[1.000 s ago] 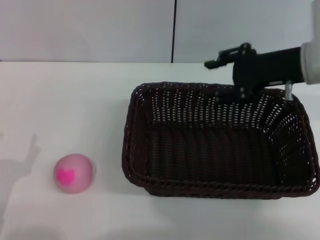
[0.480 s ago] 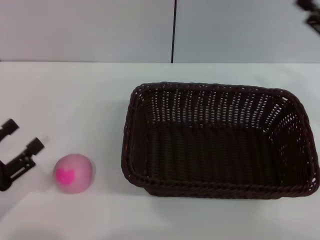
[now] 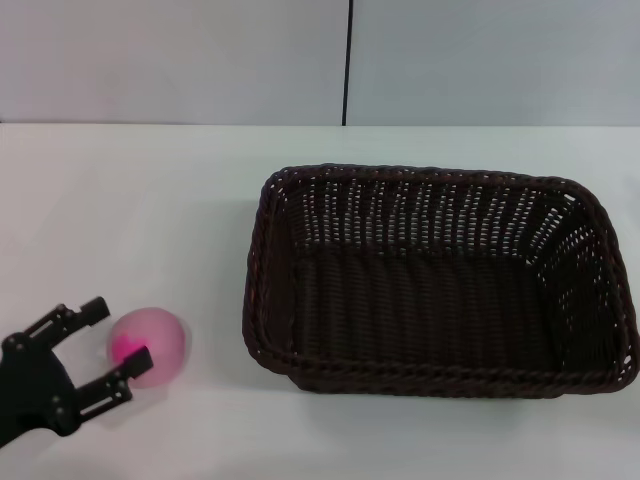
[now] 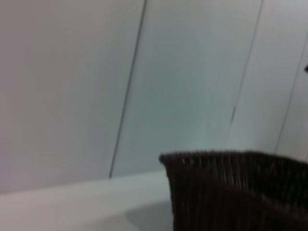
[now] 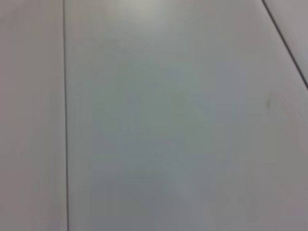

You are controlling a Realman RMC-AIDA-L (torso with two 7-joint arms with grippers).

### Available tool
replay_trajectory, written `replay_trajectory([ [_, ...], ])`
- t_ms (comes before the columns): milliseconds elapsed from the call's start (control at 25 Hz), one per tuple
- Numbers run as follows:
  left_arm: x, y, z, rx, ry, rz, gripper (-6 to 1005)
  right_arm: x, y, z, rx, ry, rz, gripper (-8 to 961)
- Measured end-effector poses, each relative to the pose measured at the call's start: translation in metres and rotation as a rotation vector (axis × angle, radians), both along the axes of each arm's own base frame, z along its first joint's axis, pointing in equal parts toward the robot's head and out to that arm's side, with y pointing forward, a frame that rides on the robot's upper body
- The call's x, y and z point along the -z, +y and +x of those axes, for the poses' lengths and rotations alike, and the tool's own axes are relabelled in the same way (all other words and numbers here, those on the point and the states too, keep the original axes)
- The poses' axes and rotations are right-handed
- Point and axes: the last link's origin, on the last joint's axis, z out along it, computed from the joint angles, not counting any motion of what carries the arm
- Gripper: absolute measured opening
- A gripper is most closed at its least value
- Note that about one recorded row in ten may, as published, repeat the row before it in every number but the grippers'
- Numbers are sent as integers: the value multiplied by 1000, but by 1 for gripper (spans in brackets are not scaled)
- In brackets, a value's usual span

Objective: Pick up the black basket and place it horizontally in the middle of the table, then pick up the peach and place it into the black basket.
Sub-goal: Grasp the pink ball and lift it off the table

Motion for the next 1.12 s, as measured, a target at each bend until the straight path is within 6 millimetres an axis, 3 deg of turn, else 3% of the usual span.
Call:
replay_trajectory([
  [160,20,0,-6,-13,75,-17,821,4,-9,5,25,23,4,598],
  [600,38,3,-14,-36,170,25,820,5,-20,11,45,43,8,598],
  [1040,38,2,-13,7,219,102,649,10,-25,15,74,63,2,598],
  [1120,37,3,-13,2,216,125,408,10,-26,17,83,71,8,598],
])
